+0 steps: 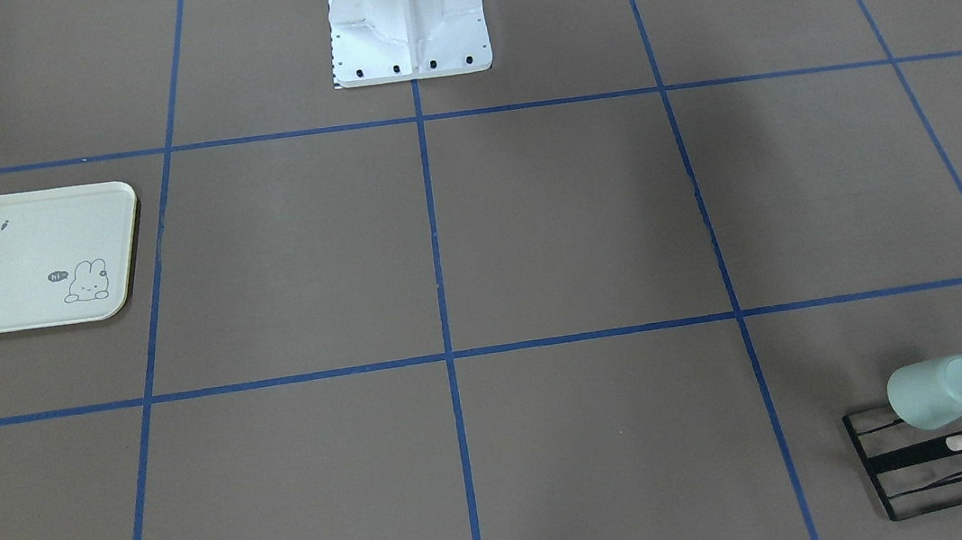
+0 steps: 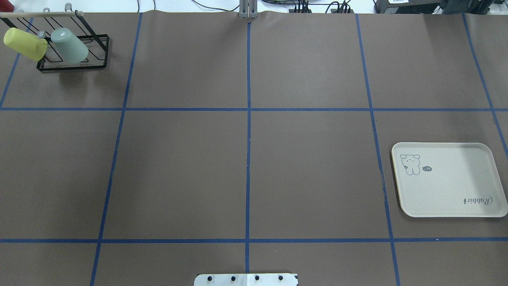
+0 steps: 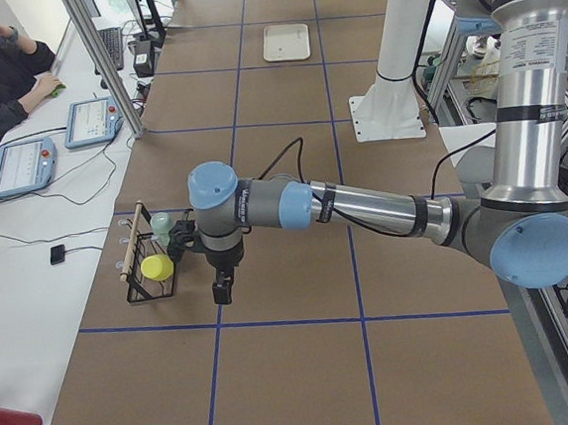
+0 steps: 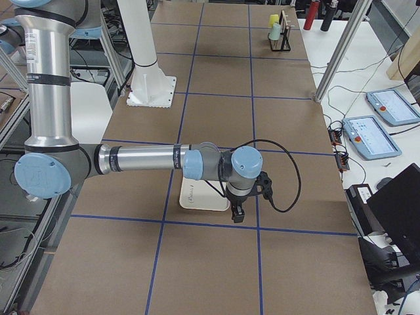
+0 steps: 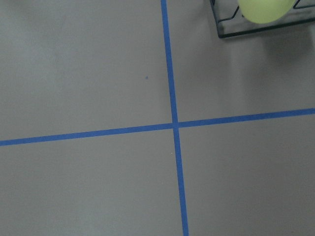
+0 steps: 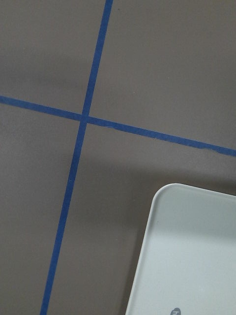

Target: Left arm grabs green cup and hands to right arm on tray

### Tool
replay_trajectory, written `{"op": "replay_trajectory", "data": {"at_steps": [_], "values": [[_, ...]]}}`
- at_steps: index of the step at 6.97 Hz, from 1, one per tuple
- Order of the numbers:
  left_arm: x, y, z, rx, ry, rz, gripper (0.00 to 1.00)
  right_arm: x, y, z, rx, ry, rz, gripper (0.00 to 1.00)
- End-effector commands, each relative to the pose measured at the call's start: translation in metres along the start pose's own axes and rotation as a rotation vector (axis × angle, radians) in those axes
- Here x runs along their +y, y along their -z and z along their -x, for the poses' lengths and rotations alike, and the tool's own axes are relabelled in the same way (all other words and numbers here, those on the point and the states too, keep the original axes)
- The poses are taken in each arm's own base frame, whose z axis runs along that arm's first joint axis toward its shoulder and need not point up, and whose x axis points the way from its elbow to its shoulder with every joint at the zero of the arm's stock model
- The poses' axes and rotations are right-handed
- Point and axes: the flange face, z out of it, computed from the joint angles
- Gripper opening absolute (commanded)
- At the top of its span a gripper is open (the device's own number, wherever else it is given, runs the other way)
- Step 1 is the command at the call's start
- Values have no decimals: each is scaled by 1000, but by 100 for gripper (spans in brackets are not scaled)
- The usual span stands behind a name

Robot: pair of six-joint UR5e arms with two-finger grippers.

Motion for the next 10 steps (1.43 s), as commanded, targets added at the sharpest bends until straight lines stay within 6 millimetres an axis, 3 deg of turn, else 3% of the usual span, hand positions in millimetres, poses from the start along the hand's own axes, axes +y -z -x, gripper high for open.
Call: {"op": "replay_trajectory", "data": {"at_steps": [1, 3, 5, 6, 8, 10], "values": [[-40, 24, -43, -2, -61, -25, 100, 1, 0, 0, 0, -4, 1, 100], [-49, 23, -116, -71, -127, -50, 100, 0, 0, 0, 0, -1, 0, 100], [-48, 16, -155, -29, -31, -83, 100, -2, 1, 1, 0, 2, -1, 100], [-56, 10, -175, -6, -86, -150, 100, -5, 3, 2, 1, 3, -4, 100], [-65, -6, -169, 2, -61, -187, 100, -9, 5, 3, 2, 9, -10, 100], [-71, -29, -185, 11, 93, -331, 100, -10, 6, 4, 2, 11, -12, 99]]}}
